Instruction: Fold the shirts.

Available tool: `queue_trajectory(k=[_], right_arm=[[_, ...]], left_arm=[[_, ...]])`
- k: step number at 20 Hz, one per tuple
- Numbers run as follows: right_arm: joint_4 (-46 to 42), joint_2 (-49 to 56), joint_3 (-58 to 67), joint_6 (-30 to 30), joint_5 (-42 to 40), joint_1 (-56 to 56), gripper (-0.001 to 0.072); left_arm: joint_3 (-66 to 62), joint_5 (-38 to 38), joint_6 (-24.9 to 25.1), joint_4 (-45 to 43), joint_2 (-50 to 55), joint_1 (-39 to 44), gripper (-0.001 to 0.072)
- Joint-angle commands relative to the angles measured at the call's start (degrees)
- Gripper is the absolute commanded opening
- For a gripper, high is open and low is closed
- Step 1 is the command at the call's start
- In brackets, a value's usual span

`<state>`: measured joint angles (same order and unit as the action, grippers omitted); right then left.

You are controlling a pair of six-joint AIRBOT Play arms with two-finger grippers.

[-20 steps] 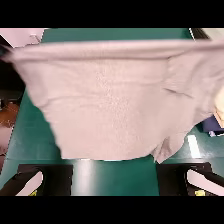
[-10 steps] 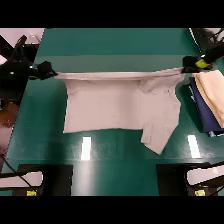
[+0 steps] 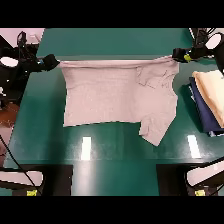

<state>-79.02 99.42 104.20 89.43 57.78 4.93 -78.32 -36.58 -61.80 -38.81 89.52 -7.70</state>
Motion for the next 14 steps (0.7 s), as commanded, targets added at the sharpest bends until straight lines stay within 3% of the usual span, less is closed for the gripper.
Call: queue_trajectory(k=[1, 5, 13, 14], right_arm=[[-4.24, 0.07, -0.68, 0.02, 2.62, -0.44, 0.0008], [-5.14, -0.07, -7.32, -1.01, 8.09, -0.79, 0.0007], [-5.07, -1.07, -14.78, -0.96, 11.47, -1.38, 0.0011], [-5.03, -1.29, -14.78, -0.96, 12.37, -1.11, 0.0018]], left_arm=[[0.0, -3.08, 2.21, -6.45, 0.26, 0.94, 0.002], [0.15, -13.22, 2.23, -16.59, 0.94, 2.1, 0.0021], [1.22, -20.79, 0.09, -18.1, 3.52, 2.73, 0.0022], [1.03, -21.9, -1.16, -18.14, 3.5, 2.71, 0.0185]])
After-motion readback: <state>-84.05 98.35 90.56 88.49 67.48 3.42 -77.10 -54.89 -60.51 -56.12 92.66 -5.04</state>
